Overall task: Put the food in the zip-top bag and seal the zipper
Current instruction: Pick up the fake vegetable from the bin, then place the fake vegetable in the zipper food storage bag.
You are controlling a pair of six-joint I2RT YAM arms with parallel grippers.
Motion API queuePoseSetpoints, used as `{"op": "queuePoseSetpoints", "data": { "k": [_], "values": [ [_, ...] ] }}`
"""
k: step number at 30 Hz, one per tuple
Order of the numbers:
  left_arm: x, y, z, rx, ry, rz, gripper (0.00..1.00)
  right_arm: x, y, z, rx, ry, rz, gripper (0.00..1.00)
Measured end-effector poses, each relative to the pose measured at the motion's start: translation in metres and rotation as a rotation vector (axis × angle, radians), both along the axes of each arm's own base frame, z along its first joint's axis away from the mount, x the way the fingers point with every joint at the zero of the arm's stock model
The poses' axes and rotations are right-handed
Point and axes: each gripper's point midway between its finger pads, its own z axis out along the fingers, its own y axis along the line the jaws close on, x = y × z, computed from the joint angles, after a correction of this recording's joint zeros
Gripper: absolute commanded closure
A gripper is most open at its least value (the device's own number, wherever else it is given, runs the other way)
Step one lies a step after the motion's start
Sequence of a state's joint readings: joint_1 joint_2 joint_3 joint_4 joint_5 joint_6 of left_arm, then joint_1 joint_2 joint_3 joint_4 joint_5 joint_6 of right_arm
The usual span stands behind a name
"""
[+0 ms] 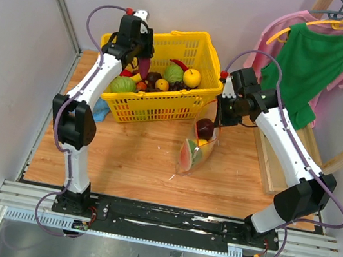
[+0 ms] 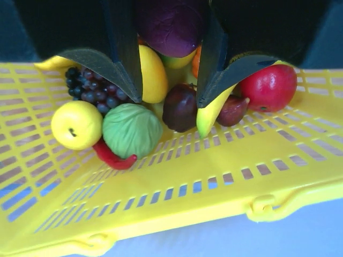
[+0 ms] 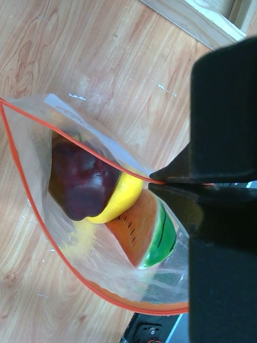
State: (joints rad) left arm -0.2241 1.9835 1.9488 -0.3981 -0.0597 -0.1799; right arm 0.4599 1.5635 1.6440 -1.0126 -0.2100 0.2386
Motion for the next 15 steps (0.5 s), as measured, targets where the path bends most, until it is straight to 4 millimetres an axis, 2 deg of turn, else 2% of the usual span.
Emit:
{"op": "queuePoseSetpoints", "data": {
  "k": [5, 8, 15],
  "values": [
    [-0.017, -0.014, 0.029, -0.039, -0.025, -0.069, 0.92, 0.001, 0.0, 0.0, 0.001, -0.003, 0.0, 0.98],
    [-0.034, -0.032, 0.05, -0.072, -0.047, -0.13, 0.92, 0.001, 0.001, 0.001, 0.003, -0.006, 0.0, 0.98],
    [-0.095, -0.09, 0.106, -0.164, -0.118, -0.299, 0.94, 0.001, 0.002, 0.001, 0.004, -0.008, 0.003, 0.98]
  ]
}}
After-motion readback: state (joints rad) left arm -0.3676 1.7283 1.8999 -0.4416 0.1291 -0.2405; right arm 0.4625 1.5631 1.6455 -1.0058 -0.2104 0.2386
